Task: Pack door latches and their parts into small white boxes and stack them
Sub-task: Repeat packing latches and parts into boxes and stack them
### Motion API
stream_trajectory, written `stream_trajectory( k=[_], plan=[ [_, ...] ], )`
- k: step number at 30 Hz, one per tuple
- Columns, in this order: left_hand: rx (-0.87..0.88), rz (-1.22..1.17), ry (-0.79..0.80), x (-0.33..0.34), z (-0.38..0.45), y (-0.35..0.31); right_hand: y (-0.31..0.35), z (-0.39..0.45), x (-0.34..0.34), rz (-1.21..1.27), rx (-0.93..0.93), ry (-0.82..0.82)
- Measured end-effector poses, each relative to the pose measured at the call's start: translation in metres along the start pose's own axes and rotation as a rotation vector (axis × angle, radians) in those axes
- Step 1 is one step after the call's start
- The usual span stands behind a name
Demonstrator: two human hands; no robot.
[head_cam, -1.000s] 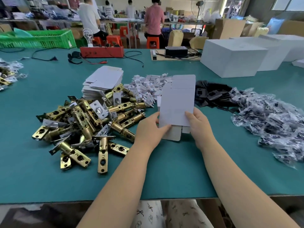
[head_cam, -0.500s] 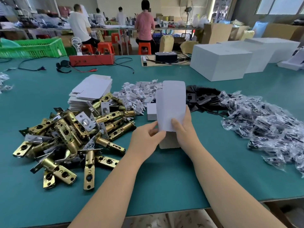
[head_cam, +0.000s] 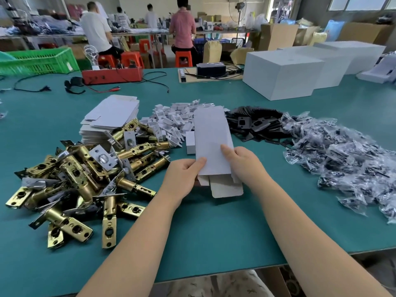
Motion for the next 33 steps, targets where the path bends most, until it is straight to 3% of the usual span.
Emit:
stream_trajectory(
  k=[4,8,11,13,17,22,27,33],
  plan=[
    [-0.085,-0.259,0.231,0.013,-0.004,-0.002,-0.014,-0.005,-0.011,0.349,0.011,0.024],
    [-0.216,-0.292,0.043,0.015,0.005,-0.003,-0.019,-0.008,-0.004,0.326,-0.042,0.014],
    [-0.224,-0.195,-0.146,0.017,0.012,-0.003,-0.018,-0.011,0.001,0.285,-0.038,0.069],
    [-0.197,-0.157,-0.19,0.019,0.012,-0.006,-0.019,-0.012,0.0,0.309,-0.011,0.058],
    [-0.154,-0.092,-0.18,0.014,0.018,-0.014,-0.02,-0.007,0.001,0.279,0.046,0.009],
    [-0.086,0.032,-0.136,0.025,0.01,-0.012,-0.018,-0.001,-0.003,0.075,-0.045,-0.174],
    [-0.005,0.086,-0.179,0.029,0.008,-0.016,-0.019,0.002,-0.003,-0.072,-0.076,-0.249],
    [-0.091,0.001,-0.114,0.03,0.011,-0.014,-0.023,0.0,-0.005,0.071,-0.049,-0.263]
  ],
)
Point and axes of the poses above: each hand's wrist, its own z-axis towards the middle knuckle, its own x-axis out of the palm, y = z × x, the point moved 3 cm from there along z, towards the middle knuckle, and after that the axes turned 9 degrees about z, right-handed, at the moved point
